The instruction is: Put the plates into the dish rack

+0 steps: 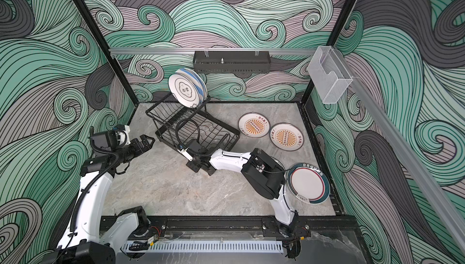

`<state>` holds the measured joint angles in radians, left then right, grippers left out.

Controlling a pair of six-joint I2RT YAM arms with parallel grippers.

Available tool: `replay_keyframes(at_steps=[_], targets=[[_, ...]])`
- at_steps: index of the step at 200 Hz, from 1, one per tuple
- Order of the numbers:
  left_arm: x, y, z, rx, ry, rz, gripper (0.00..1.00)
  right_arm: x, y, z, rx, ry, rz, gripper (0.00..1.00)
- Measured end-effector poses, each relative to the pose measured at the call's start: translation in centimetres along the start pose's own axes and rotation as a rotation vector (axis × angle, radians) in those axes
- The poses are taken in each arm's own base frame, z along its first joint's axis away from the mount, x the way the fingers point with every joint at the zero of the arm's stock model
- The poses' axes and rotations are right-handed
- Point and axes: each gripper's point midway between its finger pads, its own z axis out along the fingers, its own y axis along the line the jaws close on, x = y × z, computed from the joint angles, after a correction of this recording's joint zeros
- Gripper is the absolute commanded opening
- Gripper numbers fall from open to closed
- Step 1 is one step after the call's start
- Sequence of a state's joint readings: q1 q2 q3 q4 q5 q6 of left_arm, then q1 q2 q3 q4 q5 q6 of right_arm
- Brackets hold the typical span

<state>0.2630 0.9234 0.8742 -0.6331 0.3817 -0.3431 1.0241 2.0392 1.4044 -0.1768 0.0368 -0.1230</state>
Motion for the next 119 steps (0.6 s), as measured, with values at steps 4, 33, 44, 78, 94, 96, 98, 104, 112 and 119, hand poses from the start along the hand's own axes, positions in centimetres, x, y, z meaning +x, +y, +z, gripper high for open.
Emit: replay_keyframes(at_steps=[4, 33, 44, 78, 94, 96, 98, 104, 112, 119], targets=[[0.0, 0.1, 0.0, -0.003, -0.001, -0.001, 0.99, -0.2, 0.1, 0.1, -0.004, -0.002, -0.001, 0.00], [-0.2, 0.6, -0.1, -0.024, -0.008, -0.008, 0.98, -1.5, 1.0, 0.9, -0.031, -0.021, -0.011, 0.00], [-0.2, 0.7, -0.1, -0.029, -0.010, -0.010, 0.99, -1.9, 1.3, 1.1, -0.042, -0.028, -0.014, 0.00], [-0.3, 0.9, -0.1, -0.038, -0.014, -0.010, 0.99, -2.6, 2.0, 1.6, -0.068, -0.042, -0.033, 0.13], [-0.3, 1.0, -0.1, -0.042, -0.014, -0.010, 0.99, -3.0, 2.3, 1.6, -0.075, -0.056, -0.066, 0.27], [-0.3, 1.0, -0.1, -0.042, -0.013, -0.010, 0.99, -3.1, 2.4, 1.5, -0.077, -0.060, -0.067, 0.29], [-0.3, 1.0, -0.1, -0.043, -0.013, -0.010, 0.99, -3.1, 2.5, 1.5, -0.078, -0.063, -0.073, 0.31], [-0.2, 1.0, -0.2, -0.044, -0.013, -0.010, 0.99, -3.4, 2.7, 1.4, -0.080, -0.073, -0.082, 0.33], [-0.2, 1.0, -0.2, -0.045, -0.014, -0.010, 0.99, -3.6, 3.0, 1.4, -0.082, -0.078, -0.090, 0.35], [-0.3, 1.0, -0.3, -0.044, -0.016, -0.010, 0.99, -3.6, 3.0, 1.3, -0.081, -0.081, -0.092, 0.40]])
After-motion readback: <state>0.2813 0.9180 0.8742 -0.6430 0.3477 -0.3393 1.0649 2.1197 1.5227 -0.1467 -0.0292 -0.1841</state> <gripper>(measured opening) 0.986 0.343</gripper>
